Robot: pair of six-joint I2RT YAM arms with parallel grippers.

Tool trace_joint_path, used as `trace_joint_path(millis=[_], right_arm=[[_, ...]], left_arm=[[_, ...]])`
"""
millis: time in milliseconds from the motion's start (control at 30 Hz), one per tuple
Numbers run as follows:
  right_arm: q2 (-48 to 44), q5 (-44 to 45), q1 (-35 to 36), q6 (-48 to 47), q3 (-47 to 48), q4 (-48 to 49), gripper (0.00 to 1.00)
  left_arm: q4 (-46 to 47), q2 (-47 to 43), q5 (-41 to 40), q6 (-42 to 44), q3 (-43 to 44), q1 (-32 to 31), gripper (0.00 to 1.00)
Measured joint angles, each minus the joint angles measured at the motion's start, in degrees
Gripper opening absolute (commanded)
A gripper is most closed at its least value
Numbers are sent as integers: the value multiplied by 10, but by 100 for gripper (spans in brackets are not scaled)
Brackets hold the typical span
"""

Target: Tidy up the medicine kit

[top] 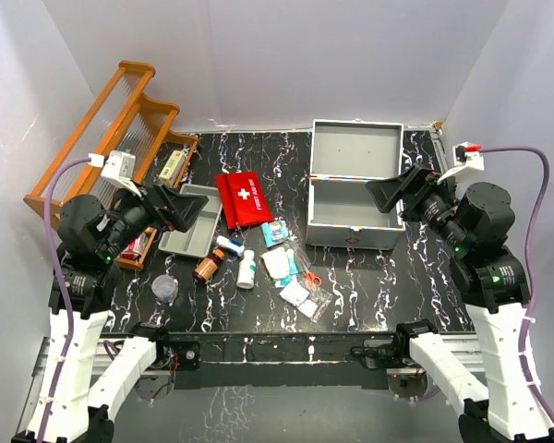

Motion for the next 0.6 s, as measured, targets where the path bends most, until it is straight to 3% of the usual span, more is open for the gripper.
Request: trace_joint_path(millis=[333,533,600], right_arm=[[-16,-35,0,27,-58,3,86],[-4,-79,0,38,-118,-5,79],[4,-92,0,38,-140,-6,75]], left_arm=[[10,8,-8,-6,-31,-11,99],[52,28,31,-24,-96,-14,99],[57,48,36,-39,-116,-14,95]])
